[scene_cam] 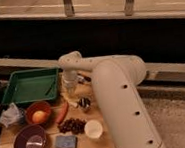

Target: Place banana in metal cup

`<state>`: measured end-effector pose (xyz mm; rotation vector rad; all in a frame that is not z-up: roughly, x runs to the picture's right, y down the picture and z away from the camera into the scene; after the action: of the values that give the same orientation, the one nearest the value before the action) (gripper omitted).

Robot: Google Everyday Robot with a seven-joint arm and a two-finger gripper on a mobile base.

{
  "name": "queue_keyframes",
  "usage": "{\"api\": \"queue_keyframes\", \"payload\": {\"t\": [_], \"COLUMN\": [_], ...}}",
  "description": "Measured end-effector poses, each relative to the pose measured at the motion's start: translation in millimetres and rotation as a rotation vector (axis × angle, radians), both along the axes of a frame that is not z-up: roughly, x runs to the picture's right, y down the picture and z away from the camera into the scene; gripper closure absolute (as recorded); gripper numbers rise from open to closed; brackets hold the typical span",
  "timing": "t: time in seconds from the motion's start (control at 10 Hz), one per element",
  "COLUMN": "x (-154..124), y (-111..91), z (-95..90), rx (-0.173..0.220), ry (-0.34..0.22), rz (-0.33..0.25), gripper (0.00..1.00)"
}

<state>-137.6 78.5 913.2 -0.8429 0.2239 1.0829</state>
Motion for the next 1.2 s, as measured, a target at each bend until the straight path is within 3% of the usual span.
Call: {"api": "queue_keyframes", "payload": {"t": [0.2, 0.5, 0.9, 1.2], "x": [-1, 2, 39, 77], "y": [3, 2, -44, -65], "z": [-1.0, -7.0, -40.0, -66.1], "rx": [-0.005, -0.002, 0.078, 0.133], "ry": [-0.007, -0.012, 0.022, 0.064], "rz": [-0.008, -0.015, 0.036, 0.084], "gripper": [0.99, 1.00, 1.00, 1.00]}}
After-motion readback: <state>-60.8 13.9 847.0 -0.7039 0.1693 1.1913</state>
